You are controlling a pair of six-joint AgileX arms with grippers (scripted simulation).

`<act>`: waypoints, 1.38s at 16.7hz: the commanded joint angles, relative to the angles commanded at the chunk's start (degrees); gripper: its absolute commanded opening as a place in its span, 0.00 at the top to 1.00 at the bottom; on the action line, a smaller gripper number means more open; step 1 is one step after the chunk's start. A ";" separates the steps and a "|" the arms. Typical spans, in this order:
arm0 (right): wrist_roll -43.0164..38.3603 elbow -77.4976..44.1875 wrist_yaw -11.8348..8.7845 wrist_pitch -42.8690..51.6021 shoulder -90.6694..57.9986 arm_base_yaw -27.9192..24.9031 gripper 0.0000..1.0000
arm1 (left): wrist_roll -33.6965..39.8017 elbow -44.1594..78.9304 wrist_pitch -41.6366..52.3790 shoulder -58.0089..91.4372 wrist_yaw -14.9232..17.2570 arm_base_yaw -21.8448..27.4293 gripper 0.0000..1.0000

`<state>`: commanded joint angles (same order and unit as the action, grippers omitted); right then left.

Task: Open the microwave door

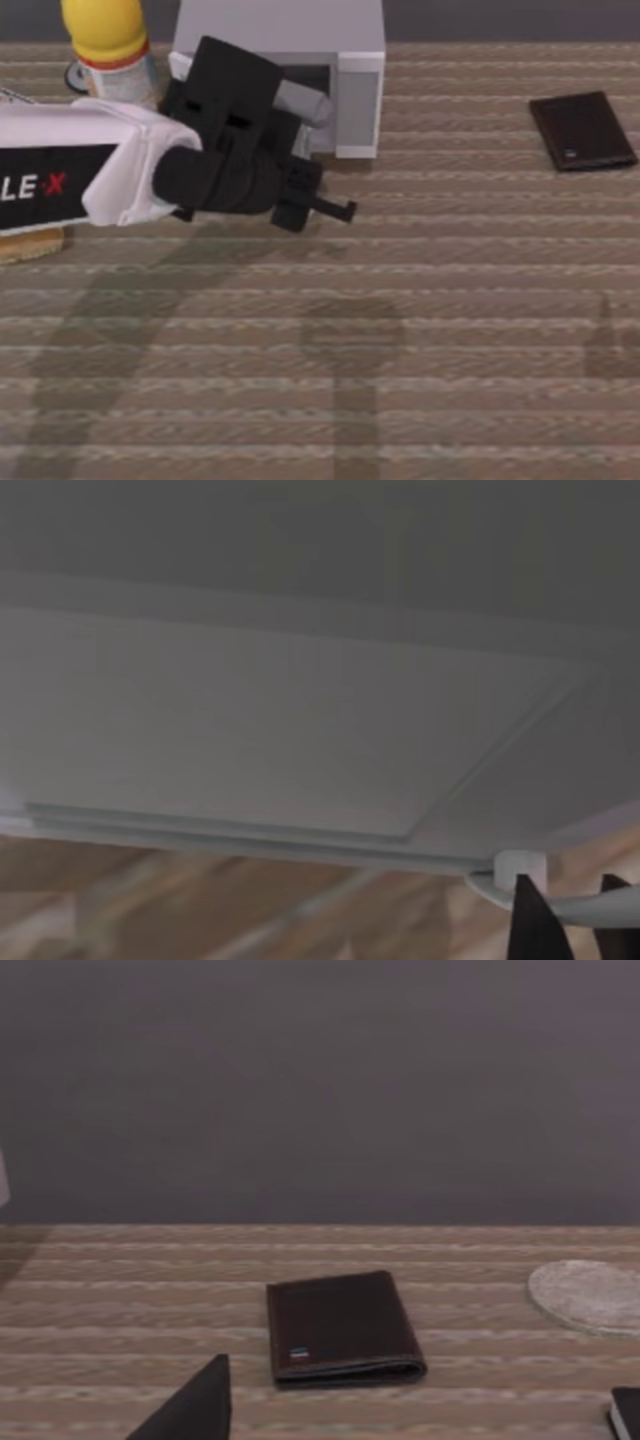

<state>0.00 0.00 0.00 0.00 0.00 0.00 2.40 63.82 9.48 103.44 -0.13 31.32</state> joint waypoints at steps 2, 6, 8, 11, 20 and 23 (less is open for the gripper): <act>0.00 0.00 0.00 0.00 0.00 0.00 0.00 | 0.00 0.00 0.00 0.00 0.00 0.00 1.00; 0.00 0.00 0.00 0.00 0.00 0.00 0.00 | -0.95 -0.63 -0.06 -0.53 1.27 -0.17 1.00; 0.00 0.00 0.00 0.00 0.00 0.00 0.00 | -2.13 -1.18 -0.27 -1.12 2.01 -0.75 1.00; 0.00 0.00 0.00 0.00 0.00 0.00 0.00 | -2.81 -1.62 -0.25 -1.30 2.42 -1.09 1.00; 0.00 0.00 0.00 0.00 0.00 0.00 0.00 | -2.81 -1.62 -0.25 -1.30 2.42 -1.09 1.00; 0.00 0.00 0.00 0.00 0.00 0.00 0.00 | -2.81 -1.62 -0.25 -1.30 2.42 -1.09 1.00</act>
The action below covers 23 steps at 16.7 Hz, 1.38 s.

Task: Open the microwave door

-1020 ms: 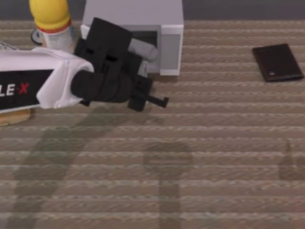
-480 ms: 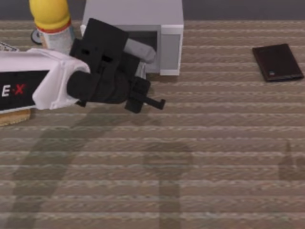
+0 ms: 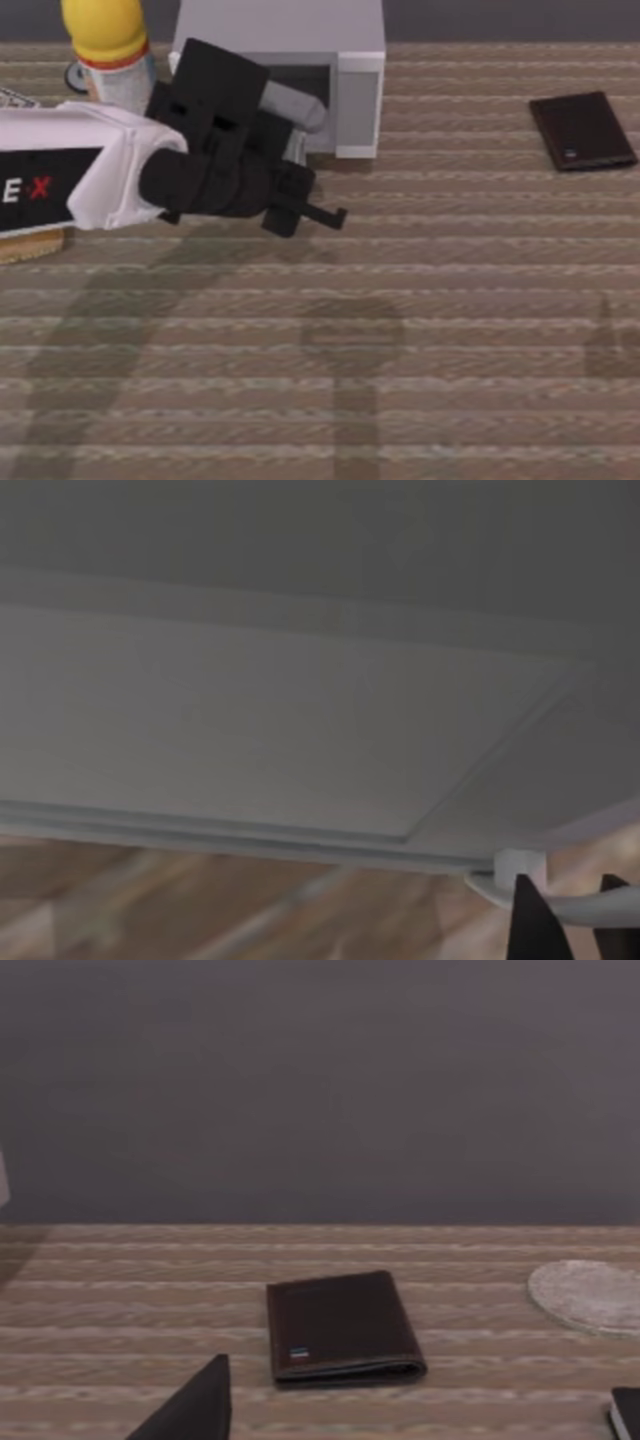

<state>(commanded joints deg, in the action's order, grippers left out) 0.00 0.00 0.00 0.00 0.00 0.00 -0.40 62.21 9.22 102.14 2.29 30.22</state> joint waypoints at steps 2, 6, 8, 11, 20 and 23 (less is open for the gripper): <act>0.00 0.00 0.00 0.00 0.00 0.00 0.00 | 0.00 0.00 0.00 0.00 0.00 0.00 1.00; 0.00 0.00 0.00 0.00 0.00 0.00 0.00 | 0.00 0.00 0.00 0.00 0.00 0.00 1.00; 0.00 0.00 0.00 0.00 0.00 0.00 0.00 | 0.00 0.00 0.00 0.00 0.00 0.00 1.00; 0.00 0.00 0.00 0.00 0.00 0.00 0.00 | 0.00 0.00 0.00 0.00 0.00 0.00 1.00; 0.00 0.00 0.00 0.00 0.00 0.00 0.00 | -3.03 -1.51 -0.05 -1.26 2.60 -1.25 1.00; 0.00 0.00 0.00 0.00 0.00 0.00 0.00 | -3.03 -1.51 -0.05 -1.26 2.60 -1.25 1.00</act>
